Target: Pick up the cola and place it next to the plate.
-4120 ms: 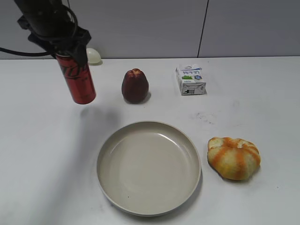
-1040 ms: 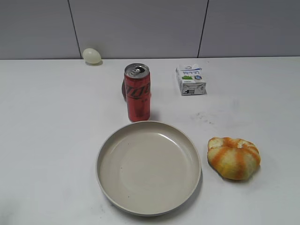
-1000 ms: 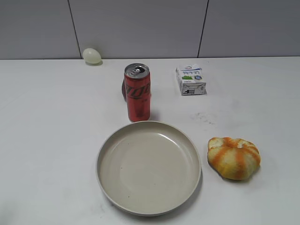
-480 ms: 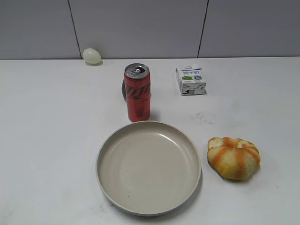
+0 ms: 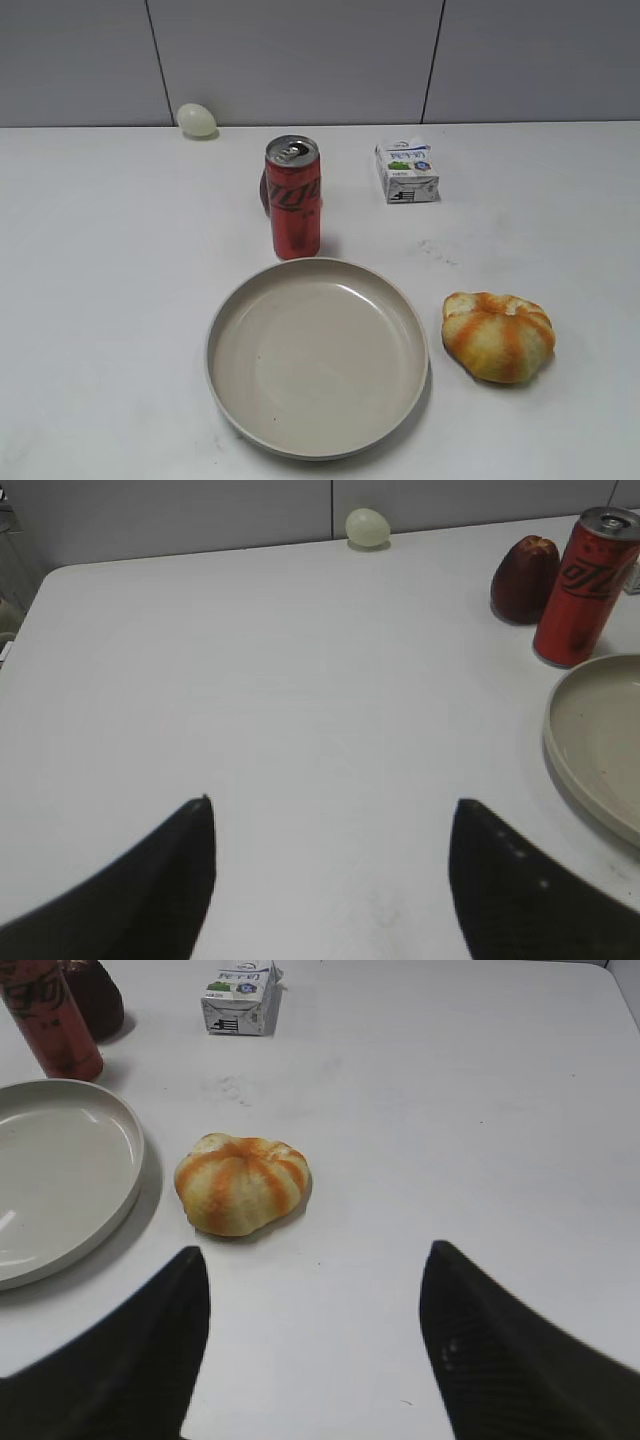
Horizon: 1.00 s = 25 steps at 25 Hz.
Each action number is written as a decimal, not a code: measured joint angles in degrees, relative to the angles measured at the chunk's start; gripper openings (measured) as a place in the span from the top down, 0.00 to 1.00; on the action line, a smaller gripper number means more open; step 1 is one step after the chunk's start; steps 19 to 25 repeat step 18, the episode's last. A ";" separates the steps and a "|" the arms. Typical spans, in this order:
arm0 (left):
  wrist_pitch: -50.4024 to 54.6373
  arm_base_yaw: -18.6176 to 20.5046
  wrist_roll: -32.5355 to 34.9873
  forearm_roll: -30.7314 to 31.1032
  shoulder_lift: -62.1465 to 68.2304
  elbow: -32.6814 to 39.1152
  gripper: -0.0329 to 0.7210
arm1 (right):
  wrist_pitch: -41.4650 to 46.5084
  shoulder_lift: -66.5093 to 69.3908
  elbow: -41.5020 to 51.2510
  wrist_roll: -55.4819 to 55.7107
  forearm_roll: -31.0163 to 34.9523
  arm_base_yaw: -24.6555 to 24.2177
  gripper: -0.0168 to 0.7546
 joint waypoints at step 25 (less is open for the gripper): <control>0.00 0.00 0.00 0.00 0.00 0.05 0.22 | 0.05 0.00 0.00 0.00 0.00 0.00 0.29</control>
